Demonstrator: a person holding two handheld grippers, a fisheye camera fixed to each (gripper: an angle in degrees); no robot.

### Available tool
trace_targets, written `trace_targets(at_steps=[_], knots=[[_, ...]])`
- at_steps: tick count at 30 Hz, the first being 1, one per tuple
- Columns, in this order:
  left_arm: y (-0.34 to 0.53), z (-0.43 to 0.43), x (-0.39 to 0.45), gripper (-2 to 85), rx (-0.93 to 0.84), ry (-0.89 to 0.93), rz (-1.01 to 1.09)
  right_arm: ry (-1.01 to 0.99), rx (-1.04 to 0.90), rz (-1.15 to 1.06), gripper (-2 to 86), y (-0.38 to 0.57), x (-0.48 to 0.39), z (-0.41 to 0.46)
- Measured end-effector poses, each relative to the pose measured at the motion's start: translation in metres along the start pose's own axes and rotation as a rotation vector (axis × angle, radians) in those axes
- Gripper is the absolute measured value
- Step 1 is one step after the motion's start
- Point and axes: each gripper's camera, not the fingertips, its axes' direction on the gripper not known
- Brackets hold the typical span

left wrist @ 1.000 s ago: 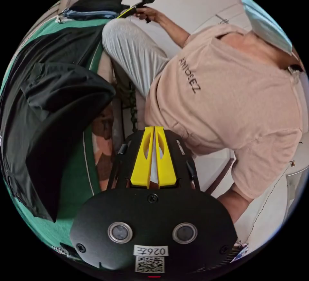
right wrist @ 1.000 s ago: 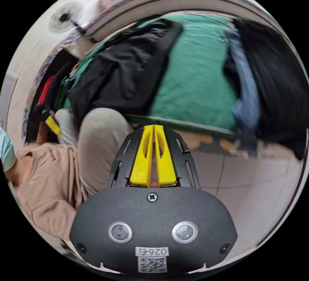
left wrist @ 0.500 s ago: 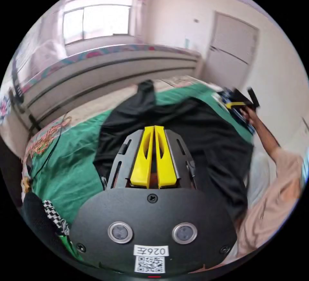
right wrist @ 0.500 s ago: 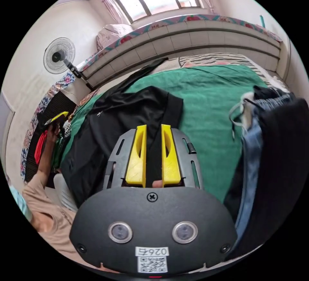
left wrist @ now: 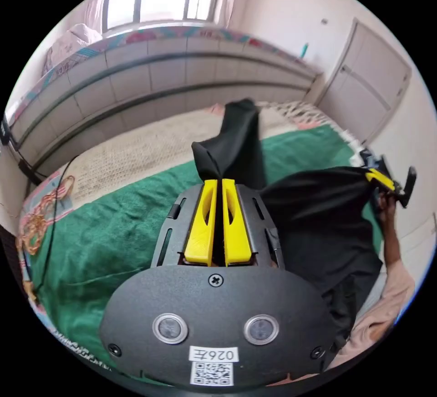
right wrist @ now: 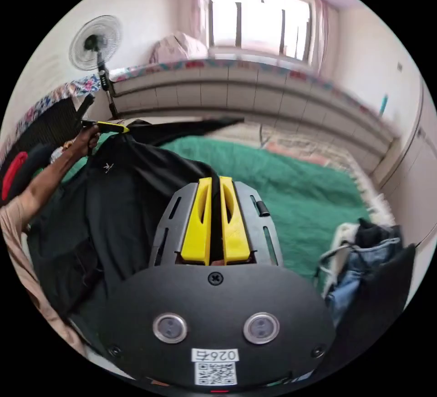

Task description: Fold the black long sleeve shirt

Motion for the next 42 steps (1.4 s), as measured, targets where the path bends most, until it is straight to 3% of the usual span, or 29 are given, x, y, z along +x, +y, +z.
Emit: trace_targets(at_steps=[2,5,9,10,12,13,14,18,23,30,32,34,36,37,39,42], knots=[[0.050,-0.047,-0.026,1.0,0.218,0.119,-0.059,0.181,0.166,-0.136,-1.1,0.013,-0.056,-0.078],[0.102,-0.085,-0.045,1.2,0.399,0.173,-0.130,0.302,0.288,-0.235,-1.1,0.015,-0.106,-0.137],[0.118,-0.099,-0.050,3.5,0.526,0.102,-0.132,0.470,0.370,-0.270,-0.3,-0.020,-0.118,-0.131],[0.108,-0.086,-0.053,5.5,0.504,0.019,-0.111,0.523,0.345,-0.256,0.6,-0.046,-0.101,-0.098],[0.091,-0.052,-0.080,7.2,0.368,0.009,-0.217,0.533,0.081,-0.156,3.2,-0.092,-0.053,-0.028],[0.088,-0.033,-0.095,6.4,0.285,0.030,-0.259,0.505,-0.103,-0.036,4.3,-0.109,-0.017,0.006],[0.096,-0.027,-0.103,5.2,0.267,0.025,-0.293,0.431,-0.164,0.070,4.5,-0.110,0.009,0.015],[0.128,-0.033,-0.097,2.8,0.205,0.053,-0.198,0.138,-0.022,0.169,3.6,-0.059,0.038,-0.029],[0.227,-0.068,-0.061,3.7,-0.054,0.034,-0.057,-0.045,-0.245,0.117,6.3,0.070,0.042,-0.062],[0.395,-0.118,-0.037,13.6,-0.315,-0.140,-0.135,-0.268,-0.513,0.201,12.6,0.213,0.043,-0.073],[0.434,-0.128,-0.048,20.9,-0.325,-0.073,-0.221,-0.343,-0.505,0.289,14.0,0.241,0.053,-0.069],[0.450,-0.128,-0.059,23.5,-0.288,0.033,-0.282,-0.403,-0.476,0.378,13.5,0.253,0.063,-0.059],[0.453,-0.114,-0.068,22.5,-0.244,0.160,-0.316,-0.452,-0.452,0.478,7.8,0.259,0.075,-0.042],[0.449,-0.095,-0.073,20.5,-0.235,0.263,-0.324,-0.489,-0.482,0.464,0.6,0.259,0.077,-0.026],[0.440,-0.053,-0.075,6.2,-0.302,0.439,-0.322,-0.435,-0.519,0.437,-0.7,0.255,0.081,-0.018],[0.438,-0.009,-0.061,0.9,-0.410,0.497,-0.288,-0.361,-0.411,0.447,-1.2,0.265,0.096,-0.047]])
